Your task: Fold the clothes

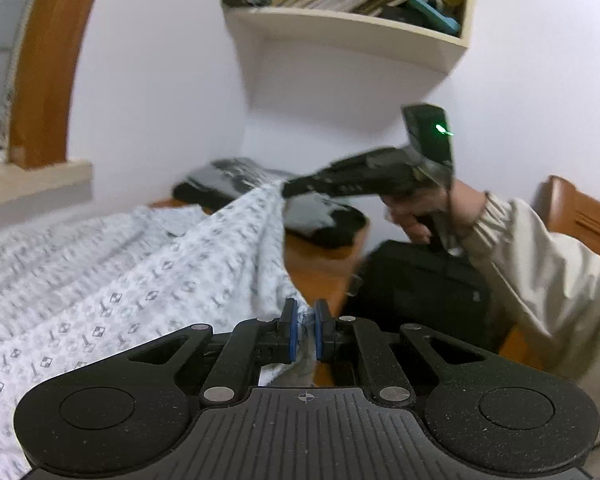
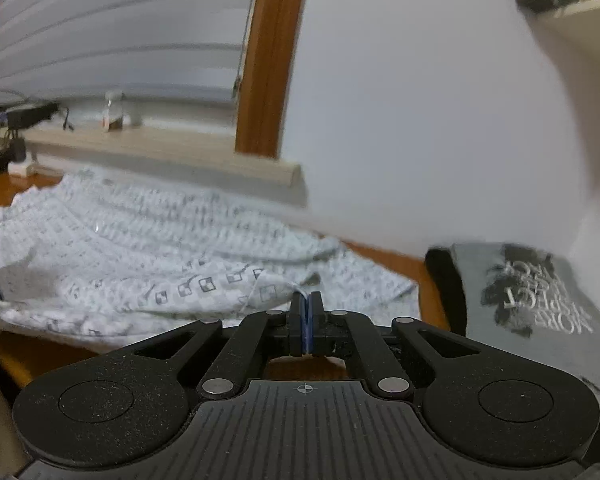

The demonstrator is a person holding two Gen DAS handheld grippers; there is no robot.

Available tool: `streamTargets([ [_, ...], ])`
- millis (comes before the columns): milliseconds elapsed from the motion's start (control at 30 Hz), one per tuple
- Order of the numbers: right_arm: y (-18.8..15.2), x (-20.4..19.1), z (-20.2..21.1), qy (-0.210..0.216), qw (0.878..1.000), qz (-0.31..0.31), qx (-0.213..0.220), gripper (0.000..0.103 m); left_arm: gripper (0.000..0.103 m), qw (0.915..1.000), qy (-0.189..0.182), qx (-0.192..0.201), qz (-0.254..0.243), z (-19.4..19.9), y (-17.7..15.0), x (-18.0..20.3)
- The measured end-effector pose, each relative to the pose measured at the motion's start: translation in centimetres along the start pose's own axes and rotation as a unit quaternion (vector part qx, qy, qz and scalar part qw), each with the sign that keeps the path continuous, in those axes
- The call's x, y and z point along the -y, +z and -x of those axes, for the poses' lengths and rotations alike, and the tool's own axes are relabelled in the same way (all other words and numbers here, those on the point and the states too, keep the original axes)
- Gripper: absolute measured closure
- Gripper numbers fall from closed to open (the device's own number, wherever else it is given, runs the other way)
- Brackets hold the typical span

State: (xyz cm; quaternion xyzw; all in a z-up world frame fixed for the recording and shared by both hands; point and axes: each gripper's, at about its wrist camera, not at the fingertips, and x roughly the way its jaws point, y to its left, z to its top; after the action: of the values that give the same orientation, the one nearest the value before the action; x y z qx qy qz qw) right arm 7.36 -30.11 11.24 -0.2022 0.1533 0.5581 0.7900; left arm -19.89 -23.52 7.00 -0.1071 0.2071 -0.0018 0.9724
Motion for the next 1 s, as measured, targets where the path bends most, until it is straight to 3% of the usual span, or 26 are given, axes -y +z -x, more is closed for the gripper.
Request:
streamTargets([
  [133, -0.6, -0.2, -1.7, -0.005, 0.999, -0.01, -0.037, 0.098, 0.094, 0.9995, 0.0, -0.031, -0.005, -1.5, -1.4, 0.5],
  [267, -1.6, -0.4, -3.0, -0.012, 0.998, -0.022, -0.055, 0.075, 0.085, 0.9986, 0.014, -0.05, -0.007, -2.3, -2.0, -0.1],
  [367, -2.3, 0.4, -3.0, -0.025, 0.997, -0.045, -0.059, 0.073, 0.078, 0.9985, 0.035, -0.04, -0.012, -2.2, -1.6, -0.6],
  [467, -3.6, 2.1, -2.8, -0.036, 0.993, -0.094, -0.064, 0.065, 0.067, 0.9979, 0.054, -0.035, -0.009, -2.2, -1.4, -1.7],
  [667, -6.6, 4.8, -4.7, -0.012, 0.975, -0.209, -0.077, 0.06, 0.066, 0.9949, 0.091, -0.044, 0.005, -2.6, -1.7, -4.5],
  [867, -7.2, 4.8, -7.1, -0.003, 0.966, -0.245, -0.082, 0.062, 0.062, 0.9899, 0.136, -0.032, 0.023, -1.4, -2.3, -7.9],
  [900, -7.1, 4.6, -7.3, -0.002, 0.968, -0.238, -0.084, 0.066, 0.061, 0.9888, 0.144, -0.029, 0.028, -1.1, -2.4, -8.6],
  [933, -7.1, 4.4, -7.6, 0.0, 0.969, -0.232, -0.086, 0.089, 0.061, 0.9877, 0.15, -0.027, 0.034, -0.7, -2.5, -9.2],
  [967, -6.8, 4.3, -7.2, -0.014, 0.972, -0.222, -0.079, 0.1, 0.061, 0.9865, 0.156, -0.023, 0.046, -0.1, -2.6, -9.8],
  [1000, -6.5, 4.3, -6.7, -0.03, 0.974, -0.212, -0.071, 0.101, 0.061, 0.9856, 0.16, -0.02, 0.052, 0.4, -2.7, -10.2],
])
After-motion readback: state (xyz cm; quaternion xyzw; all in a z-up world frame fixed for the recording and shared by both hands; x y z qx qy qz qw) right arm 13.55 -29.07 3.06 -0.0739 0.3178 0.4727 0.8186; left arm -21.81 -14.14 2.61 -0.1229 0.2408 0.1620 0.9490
